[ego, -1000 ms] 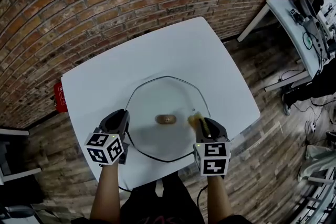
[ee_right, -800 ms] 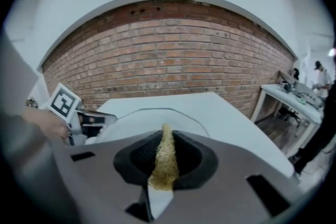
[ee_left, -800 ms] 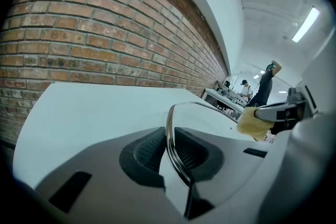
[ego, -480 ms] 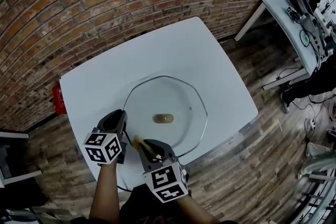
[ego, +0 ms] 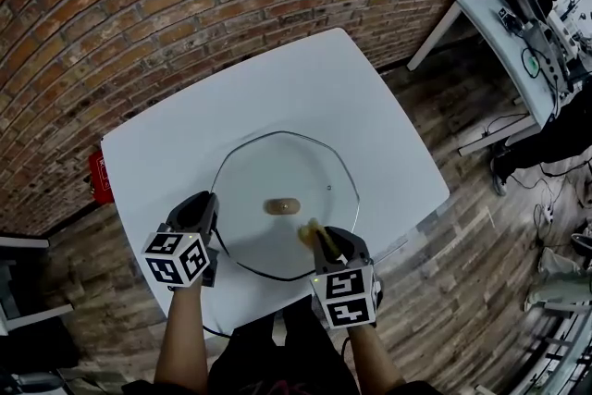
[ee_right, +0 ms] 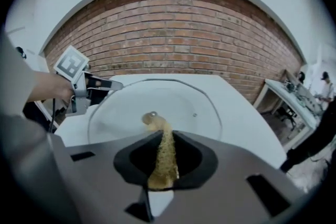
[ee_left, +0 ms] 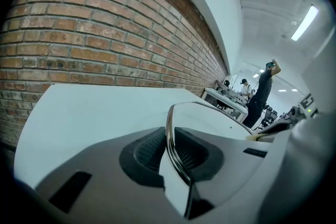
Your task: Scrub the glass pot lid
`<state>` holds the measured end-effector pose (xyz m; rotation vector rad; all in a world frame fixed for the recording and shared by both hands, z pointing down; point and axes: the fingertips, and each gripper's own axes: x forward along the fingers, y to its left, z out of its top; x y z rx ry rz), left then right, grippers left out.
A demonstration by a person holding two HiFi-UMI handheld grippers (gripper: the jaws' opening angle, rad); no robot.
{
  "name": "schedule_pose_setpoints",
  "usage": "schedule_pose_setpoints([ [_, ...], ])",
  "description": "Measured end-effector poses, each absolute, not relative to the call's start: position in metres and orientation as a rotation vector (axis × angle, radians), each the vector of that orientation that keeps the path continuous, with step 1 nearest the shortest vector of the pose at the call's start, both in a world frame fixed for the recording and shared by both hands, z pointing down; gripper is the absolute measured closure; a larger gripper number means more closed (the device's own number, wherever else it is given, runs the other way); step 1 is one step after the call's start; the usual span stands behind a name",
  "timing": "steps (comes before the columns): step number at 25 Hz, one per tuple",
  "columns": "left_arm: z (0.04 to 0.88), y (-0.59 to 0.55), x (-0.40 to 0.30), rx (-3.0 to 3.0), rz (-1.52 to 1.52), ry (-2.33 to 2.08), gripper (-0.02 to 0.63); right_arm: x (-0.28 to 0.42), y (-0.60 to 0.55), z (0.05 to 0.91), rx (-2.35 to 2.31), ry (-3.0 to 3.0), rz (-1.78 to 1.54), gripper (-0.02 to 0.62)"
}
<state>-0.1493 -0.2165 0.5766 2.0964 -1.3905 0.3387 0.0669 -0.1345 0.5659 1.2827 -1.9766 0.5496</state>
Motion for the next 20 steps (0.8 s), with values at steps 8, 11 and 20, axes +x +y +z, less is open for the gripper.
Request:
schedule_pose_setpoints([
  [8, 0.567, -0.216, -0.151, 2.124, 0.300, -1.398, 0.548, 0.084, -0.162, 0.511, 1.530, -2.158, 0.475, 0.535],
  [11, 0.530, -0.211, -0.170, 2.150, 0.233, -1.490, 0.552, 0.095, -0.171, 0.475, 1.662, -2.238, 0.398, 0.535],
  [20, 0.417, -0.222, -0.139, 2.440, 0.122, -1.509, 0.597, 0.074, -0.206, 0.385, 1.808, -2.391, 0.193, 0.535],
])
